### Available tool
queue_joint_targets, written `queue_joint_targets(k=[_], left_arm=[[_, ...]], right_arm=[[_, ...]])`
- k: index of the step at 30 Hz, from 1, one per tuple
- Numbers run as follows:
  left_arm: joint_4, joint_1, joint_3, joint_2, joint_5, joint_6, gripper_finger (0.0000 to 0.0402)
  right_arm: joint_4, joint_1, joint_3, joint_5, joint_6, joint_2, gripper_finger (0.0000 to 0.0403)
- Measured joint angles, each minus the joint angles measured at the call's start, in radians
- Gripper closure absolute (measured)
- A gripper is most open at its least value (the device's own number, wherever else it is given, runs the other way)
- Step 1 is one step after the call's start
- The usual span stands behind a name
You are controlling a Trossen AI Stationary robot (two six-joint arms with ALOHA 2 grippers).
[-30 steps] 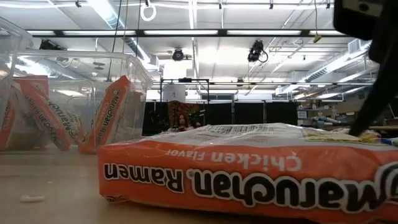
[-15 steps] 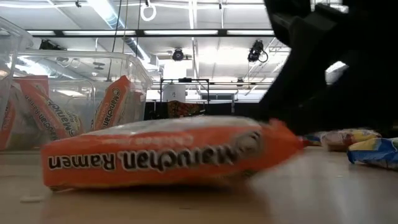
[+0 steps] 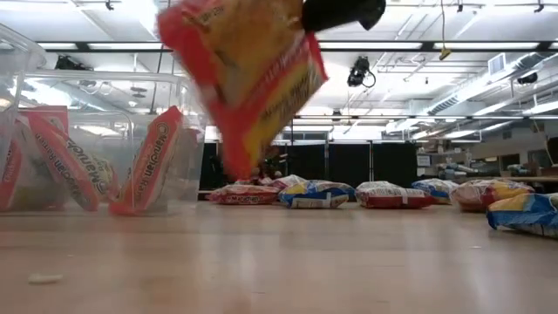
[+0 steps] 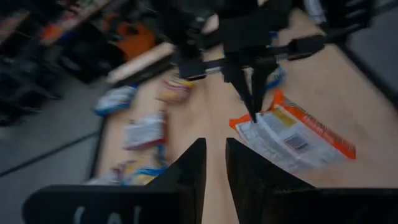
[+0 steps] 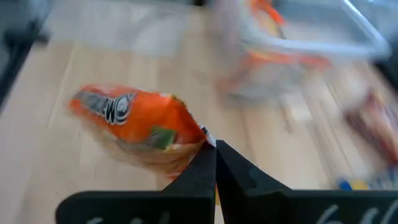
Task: Sort Maruchan noodles
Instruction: Put the orange noodle pack into the middle transparent bin
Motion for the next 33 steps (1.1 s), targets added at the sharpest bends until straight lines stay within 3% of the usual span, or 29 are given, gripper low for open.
queue_joint_targets(k=[3,6,12,16,23,33], left_arm=[[0.058,0.034,0.0,0.0,-0.015,0.009,0.0328],[0.138,0.111,0.0,0.004,0.063,0.039,0.0306],[0.319,0.277,0.0,0.051,0.239,0.131,0.0236],[0.309,0.37,0.0,0.105,0.357,0.131,0.0202],[0.313,0.445,-0.002,0.206,0.504,0.19,0.0201],[0.354,0.472,-0.002,0.272,0.556,0.183,0.0204]], right_arm=[[-0.169,-0.075,0.035,-0.091,0.144,-0.095,0.0398],[-0.256,-0.135,0.039,-0.167,0.203,-0.161,0.0398],[-0.285,-0.233,0.04,-0.24,0.192,-0.206,0.0397],[-0.284,-0.255,0.04,-0.26,0.16,-0.202,0.0397],[-0.274,-0.261,0.041,-0.292,0.153,-0.217,0.0397],[-0.269,-0.265,0.041,-0.293,0.16,-0.219,0.0396]])
